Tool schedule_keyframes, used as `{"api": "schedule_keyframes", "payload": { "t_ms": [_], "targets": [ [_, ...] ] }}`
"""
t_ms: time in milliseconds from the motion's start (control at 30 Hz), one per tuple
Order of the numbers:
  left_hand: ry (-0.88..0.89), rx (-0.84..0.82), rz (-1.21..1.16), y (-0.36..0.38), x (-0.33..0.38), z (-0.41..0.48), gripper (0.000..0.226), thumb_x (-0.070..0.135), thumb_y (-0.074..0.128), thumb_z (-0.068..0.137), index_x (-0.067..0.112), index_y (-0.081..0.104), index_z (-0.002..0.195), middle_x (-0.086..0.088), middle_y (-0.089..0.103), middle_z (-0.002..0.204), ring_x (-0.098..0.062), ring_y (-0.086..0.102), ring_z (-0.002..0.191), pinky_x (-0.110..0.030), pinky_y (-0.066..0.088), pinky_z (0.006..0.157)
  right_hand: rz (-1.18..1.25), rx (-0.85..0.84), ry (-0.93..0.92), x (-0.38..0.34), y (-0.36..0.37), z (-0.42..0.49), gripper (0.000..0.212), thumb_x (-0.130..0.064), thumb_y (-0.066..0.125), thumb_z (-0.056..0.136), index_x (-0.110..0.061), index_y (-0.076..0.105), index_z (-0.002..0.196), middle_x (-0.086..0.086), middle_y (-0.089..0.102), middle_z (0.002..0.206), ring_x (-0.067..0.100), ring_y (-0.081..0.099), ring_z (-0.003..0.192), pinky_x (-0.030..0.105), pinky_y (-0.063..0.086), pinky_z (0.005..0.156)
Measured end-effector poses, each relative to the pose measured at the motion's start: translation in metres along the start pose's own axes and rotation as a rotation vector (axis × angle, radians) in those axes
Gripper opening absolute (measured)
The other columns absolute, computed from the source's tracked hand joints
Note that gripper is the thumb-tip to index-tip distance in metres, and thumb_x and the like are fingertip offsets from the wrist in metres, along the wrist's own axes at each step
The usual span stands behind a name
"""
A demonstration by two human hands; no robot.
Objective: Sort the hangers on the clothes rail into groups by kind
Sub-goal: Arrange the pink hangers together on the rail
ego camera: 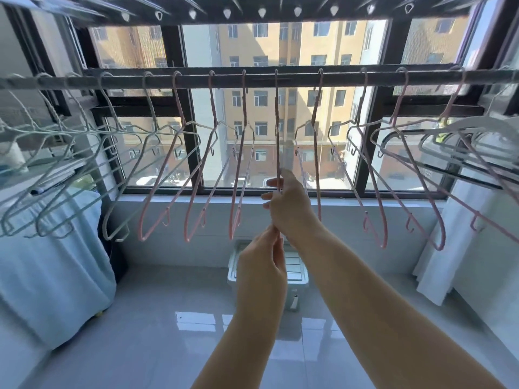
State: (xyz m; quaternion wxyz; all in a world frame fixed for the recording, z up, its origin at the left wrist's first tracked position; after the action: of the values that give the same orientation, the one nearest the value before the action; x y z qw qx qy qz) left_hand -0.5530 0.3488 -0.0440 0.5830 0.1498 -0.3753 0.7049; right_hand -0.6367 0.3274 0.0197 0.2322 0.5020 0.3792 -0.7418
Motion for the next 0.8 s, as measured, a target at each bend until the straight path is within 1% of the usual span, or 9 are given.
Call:
{"api": "schedule_keyframes", "payload": {
  "t_ms": [100,167,300,433,500,567,633,700,800],
  "targets": [
    [0.009,-0.020,-0.003,0.003,0.005,0.003,0.012,0.003,0.059,0.083,0.010,0.068,0.089,0.000,0.070,0.071,0.000,0.053,0.058,0.005,0.036,0.060,0.016,0.049,-0.007,-0.001,-0.004,0.001,0.038,0.009,0.031,0.087,-0.010,0.047,0.116,0.003,0.054,0.101,0.019,0.058,0.088,0.028,0.048,0.069],
    [0.013,-0.030,0.000,0.005,0.005,0.004,0.012,0.003,0.059,0.083,0.010,0.068,0.088,0.000,0.068,0.069,0.000,0.051,0.057,0.002,0.037,0.059,0.033,0.062,-0.001,-0.001,-0.007,0.001,0.038,0.009,0.029,0.087,-0.009,0.048,0.114,0.000,0.054,0.091,0.017,0.057,0.082,0.027,0.047,0.068],
    [0.007,-0.045,-0.023,0.008,0.004,0.004,0.012,0.003,0.058,0.084,0.010,0.067,0.085,0.001,0.067,0.068,-0.003,0.052,0.056,-0.002,0.038,0.057,0.070,0.063,0.004,0.000,-0.010,-0.001,0.043,0.008,0.028,0.088,-0.010,0.045,0.124,-0.007,0.050,0.081,0.012,0.054,0.074,0.041,0.051,0.086],
    [0.018,-0.042,-0.041,0.009,0.003,0.004,0.015,0.005,0.059,0.084,0.010,0.068,0.094,-0.001,0.071,0.076,-0.006,0.060,0.063,-0.004,0.041,0.064,0.145,0.064,0.017,-0.001,-0.010,-0.001,0.049,0.009,0.031,0.090,-0.009,0.038,0.135,-0.003,0.051,0.096,0.008,0.055,0.071,0.040,0.051,0.092],
    [0.009,-0.048,-0.062,0.008,0.003,0.003,0.022,0.006,0.059,0.085,0.011,0.066,0.105,-0.001,0.072,0.084,-0.009,0.065,0.072,-0.004,0.042,0.070,0.171,0.041,0.014,0.000,-0.010,-0.003,0.048,0.006,0.035,0.092,-0.009,0.034,0.138,0.000,0.050,0.107,0.010,0.058,0.081,0.038,0.050,0.095],
    [-0.014,-0.073,-0.096,0.005,0.004,0.000,0.029,0.008,0.058,0.086,0.013,0.063,0.114,-0.001,0.071,0.095,-0.009,0.066,0.084,-0.006,0.044,0.078,0.101,0.020,0.003,0.002,-0.012,-0.007,0.047,-0.001,0.040,0.093,-0.010,0.032,0.139,0.004,0.050,0.116,0.019,0.057,0.100,0.040,0.046,0.099],
    [-0.034,-0.088,-0.116,0.000,0.005,-0.004,0.033,0.012,0.060,0.085,0.014,0.060,0.118,0.000,0.070,0.105,-0.008,0.064,0.094,-0.015,0.048,0.087,-0.001,0.013,-0.008,0.005,-0.013,-0.013,0.052,-0.010,0.045,0.093,-0.015,0.027,0.142,0.005,0.047,0.131,0.023,0.050,0.117,0.041,0.041,0.103],
    [-0.059,-0.070,-0.129,-0.007,0.007,-0.010,0.037,0.015,0.061,0.084,0.015,0.057,0.121,0.001,0.067,0.112,-0.008,0.062,0.101,-0.022,0.047,0.093,-0.059,0.023,-0.048,0.007,-0.015,-0.021,0.056,-0.015,0.047,0.093,-0.018,0.024,0.143,0.004,0.040,0.140,0.022,0.044,0.125,0.042,0.038,0.106],
    [-0.092,0.011,-0.173,-0.020,0.010,-0.015,0.040,0.016,0.062,0.083,0.016,0.055,0.123,-0.001,0.063,0.118,-0.009,0.059,0.106,-0.025,0.046,0.096,-0.068,0.049,-0.137,0.006,-0.018,-0.036,0.057,-0.015,0.050,0.091,-0.019,0.026,0.143,0.004,0.037,0.142,0.020,0.038,0.130,0.041,0.033,0.110]
  ]
}}
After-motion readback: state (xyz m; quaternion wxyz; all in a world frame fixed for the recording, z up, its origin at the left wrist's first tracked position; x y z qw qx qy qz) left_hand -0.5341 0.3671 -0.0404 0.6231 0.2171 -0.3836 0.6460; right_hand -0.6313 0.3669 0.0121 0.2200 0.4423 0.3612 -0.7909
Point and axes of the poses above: each hand's wrist, its own z-axis towards the middle knuckle, its own y-axis out of the palm, x = y × z, the point moved 2 cm from there along z, towards the middle knuckle
